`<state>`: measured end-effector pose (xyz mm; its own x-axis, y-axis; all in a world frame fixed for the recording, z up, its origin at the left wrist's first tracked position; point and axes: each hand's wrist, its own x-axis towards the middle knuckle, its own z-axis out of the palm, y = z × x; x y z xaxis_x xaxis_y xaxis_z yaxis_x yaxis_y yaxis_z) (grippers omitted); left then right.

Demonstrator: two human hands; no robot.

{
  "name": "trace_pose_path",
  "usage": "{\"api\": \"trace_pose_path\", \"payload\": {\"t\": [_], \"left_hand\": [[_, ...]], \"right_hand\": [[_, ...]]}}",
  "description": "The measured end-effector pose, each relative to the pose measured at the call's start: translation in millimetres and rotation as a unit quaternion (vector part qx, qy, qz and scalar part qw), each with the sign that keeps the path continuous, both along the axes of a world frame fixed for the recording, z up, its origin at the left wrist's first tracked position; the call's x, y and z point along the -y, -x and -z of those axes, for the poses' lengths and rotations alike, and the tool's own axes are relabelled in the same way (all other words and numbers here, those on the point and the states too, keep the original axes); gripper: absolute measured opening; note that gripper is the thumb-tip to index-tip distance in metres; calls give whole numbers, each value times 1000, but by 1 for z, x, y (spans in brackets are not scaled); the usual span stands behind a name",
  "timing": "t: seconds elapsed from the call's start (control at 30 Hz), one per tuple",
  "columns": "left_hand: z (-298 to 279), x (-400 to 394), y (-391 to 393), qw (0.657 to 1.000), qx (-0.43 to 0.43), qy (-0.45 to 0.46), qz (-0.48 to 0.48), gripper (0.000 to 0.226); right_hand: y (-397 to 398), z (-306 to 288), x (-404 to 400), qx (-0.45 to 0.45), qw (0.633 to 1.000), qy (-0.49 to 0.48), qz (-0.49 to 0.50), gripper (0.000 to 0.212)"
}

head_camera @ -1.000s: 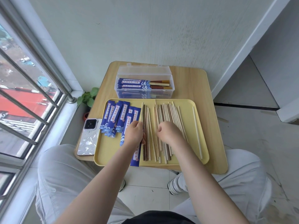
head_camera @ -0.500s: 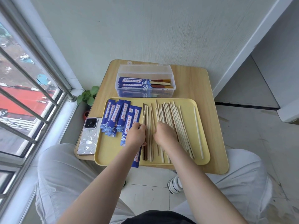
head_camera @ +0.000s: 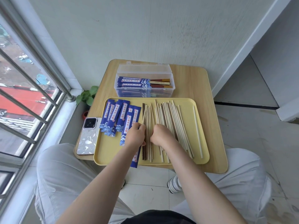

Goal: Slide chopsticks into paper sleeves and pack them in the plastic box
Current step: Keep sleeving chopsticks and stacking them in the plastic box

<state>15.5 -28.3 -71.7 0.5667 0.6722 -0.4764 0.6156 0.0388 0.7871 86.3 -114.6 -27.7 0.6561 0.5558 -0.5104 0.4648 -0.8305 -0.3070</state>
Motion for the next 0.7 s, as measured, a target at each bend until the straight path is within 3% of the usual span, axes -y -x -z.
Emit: {"api": "trace_pose_path", "payload": {"t": [0.27, 0.53, 0.63, 0.7], "left_hand": [[-4, 1, 2, 1000, -1, -2, 17, 22], [-7, 2, 2, 1000, -3, -6, 24, 24], [-10, 3, 3, 1000, -3, -2, 24, 23], [-12, 3, 3, 1000, 11, 12, 17, 22]], "right_hand": [[3, -2, -5, 53, 998, -1, 19, 12], [9, 0, -11, 81, 996, 39, 11, 15], [6, 2, -9, 61, 996, 4, 61, 7], [1, 0, -5, 48, 994, -48, 91, 18]]}}
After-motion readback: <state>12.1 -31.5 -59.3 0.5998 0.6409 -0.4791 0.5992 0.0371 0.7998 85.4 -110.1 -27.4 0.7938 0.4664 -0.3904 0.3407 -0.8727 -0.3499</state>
